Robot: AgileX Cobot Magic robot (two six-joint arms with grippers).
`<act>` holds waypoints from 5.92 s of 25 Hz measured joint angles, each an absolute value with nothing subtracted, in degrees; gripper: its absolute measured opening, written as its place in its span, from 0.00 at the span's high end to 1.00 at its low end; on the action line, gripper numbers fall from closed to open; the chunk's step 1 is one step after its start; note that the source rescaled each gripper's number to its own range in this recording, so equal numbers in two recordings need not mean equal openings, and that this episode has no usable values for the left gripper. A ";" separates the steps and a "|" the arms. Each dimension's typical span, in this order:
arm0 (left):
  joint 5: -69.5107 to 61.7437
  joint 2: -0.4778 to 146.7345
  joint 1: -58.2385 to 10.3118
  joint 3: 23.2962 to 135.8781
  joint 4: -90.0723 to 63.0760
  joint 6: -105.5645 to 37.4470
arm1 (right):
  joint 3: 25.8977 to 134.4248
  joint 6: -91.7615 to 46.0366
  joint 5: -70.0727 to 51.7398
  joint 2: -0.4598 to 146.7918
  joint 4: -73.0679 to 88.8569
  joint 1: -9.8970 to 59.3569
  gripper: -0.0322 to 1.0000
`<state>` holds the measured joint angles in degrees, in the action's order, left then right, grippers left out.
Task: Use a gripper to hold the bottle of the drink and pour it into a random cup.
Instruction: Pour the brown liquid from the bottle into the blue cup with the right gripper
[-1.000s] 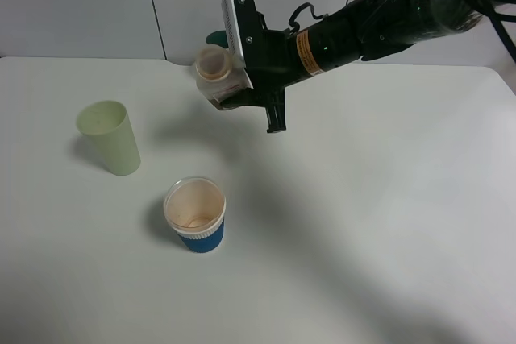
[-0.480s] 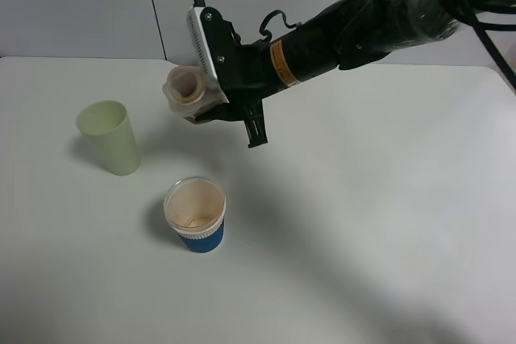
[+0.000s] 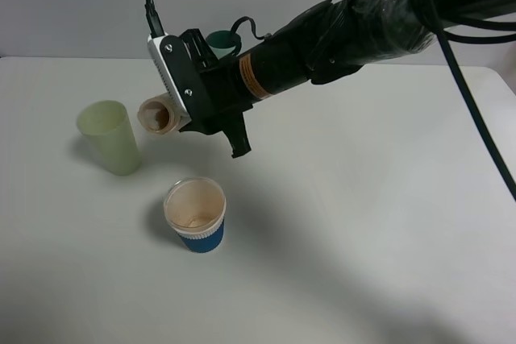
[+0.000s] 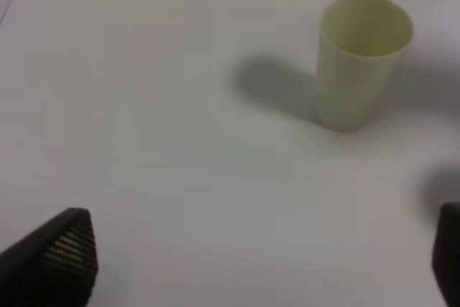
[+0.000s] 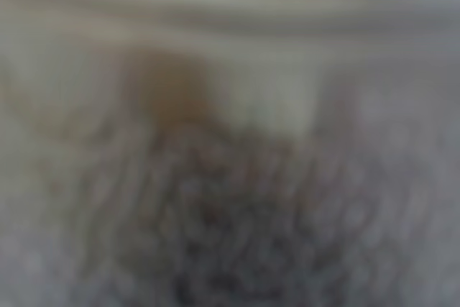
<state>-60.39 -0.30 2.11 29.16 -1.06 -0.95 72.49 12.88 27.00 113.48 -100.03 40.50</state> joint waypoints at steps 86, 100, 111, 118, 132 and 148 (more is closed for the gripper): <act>-60.39 -0.30 2.11 29.16 -1.06 -0.95 | 72.49 -29.47 18.35 113.41 -96.38 44.08 0.94; -60.39 -0.30 2.11 29.16 -1.06 -0.95 | 72.49 -33.19 16.49 112.73 -96.38 45.53 0.94; -60.39 -0.30 2.11 29.16 -1.06 -0.95 | 72.49 -33.26 16.55 112.73 -96.38 45.61 0.94; -60.39 -0.30 2.11 29.16 -1.06 -0.95 | 72.49 -33.26 18.76 112.73 -96.38 45.61 0.94; -60.39 -0.30 2.11 29.16 -1.11 -0.95 | 72.49 -33.26 19.37 112.73 -96.38 45.61 0.94; -60.39 -0.30 2.11 29.16 -1.11 -0.95 | 72.49 -33.26 18.64 112.73 -97.08 44.97 0.94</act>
